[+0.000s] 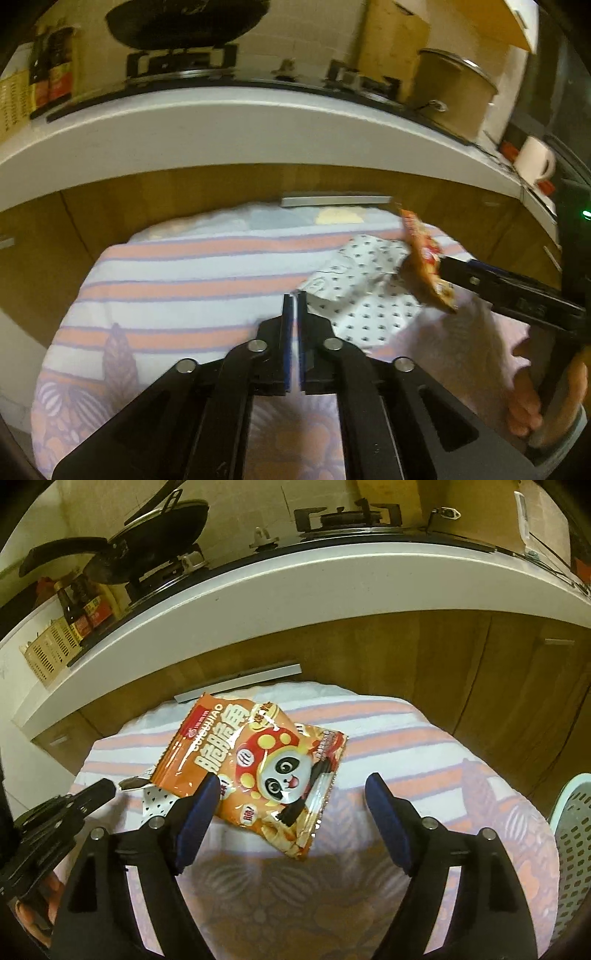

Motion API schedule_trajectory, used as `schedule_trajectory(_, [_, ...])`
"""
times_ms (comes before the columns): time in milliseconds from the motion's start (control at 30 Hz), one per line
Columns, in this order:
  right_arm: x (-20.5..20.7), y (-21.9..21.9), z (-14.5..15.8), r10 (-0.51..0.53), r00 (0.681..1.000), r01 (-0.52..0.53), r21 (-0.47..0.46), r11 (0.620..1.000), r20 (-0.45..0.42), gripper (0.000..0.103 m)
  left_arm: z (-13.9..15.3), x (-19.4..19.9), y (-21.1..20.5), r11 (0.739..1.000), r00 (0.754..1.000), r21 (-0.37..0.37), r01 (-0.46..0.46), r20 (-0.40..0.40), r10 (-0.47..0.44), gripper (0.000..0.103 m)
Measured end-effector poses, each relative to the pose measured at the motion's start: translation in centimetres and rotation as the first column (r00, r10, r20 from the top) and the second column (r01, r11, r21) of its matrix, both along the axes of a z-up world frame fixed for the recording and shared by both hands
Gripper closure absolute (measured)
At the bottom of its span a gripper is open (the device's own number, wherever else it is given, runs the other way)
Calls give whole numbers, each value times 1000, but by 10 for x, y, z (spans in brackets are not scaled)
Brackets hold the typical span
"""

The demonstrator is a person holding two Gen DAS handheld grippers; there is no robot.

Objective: Collect trash
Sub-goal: 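Grasp the white heart-patterned wrapper with the left tool while the right tool grasps the orange panda snack bag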

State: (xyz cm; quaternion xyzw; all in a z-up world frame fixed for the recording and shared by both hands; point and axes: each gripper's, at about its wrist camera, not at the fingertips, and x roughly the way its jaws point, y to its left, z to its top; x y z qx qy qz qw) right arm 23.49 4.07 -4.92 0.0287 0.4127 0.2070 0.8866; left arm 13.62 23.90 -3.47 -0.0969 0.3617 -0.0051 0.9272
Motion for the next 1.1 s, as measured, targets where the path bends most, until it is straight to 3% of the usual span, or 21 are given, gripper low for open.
schedule_trajectory(67, [0,0,-4,5,1000,-5,-2,1000,-11,26,2,-1,-13,998,999,53,37,14,-38,74])
schedule_trajectory(100, [-1,-1,-5,8,1000,-8,-2,1000,-13,26,2,-1,-19,996,999,78,50,14,-52,71])
schedule_trajectory(200, [-4,0,-1,17,1000,-17,-2,1000,18,26,-2,5,-41,980,995,171,99,-10,-99,71])
schedule_trajectory(433, [-3,1,-1,40,999,-40,10,999,10,26,-5,33,-52,964,991,232,132,-46,-125,72])
schedule_trajectory(467, [-3,2,-1,43,999,-43,11,999,7,26,-7,36,-54,960,990,241,142,-48,-134,78])
schedule_trajectory(500, [-2,2,-1,47,999,-47,10,999,5,26,-9,39,-55,960,988,233,154,-57,-145,93])
schedule_trajectory(567, [-2,2,-1,51,999,-51,8,999,4,26,-11,41,-56,960,987,233,158,-64,-146,99])
schedule_trajectory(733, [0,6,-1,63,998,-63,-6,998,0,26,3,31,-39,982,996,163,94,-19,-92,102])
schedule_trajectory(867, [2,12,1,67,998,-67,-30,997,9,26,13,15,-17,992,1000,128,1,-16,1,102])
schedule_trajectory(1100, [22,33,-6,97,995,-99,-88,991,-21,18,2,1,7,993,995,68,-95,-20,97,102])
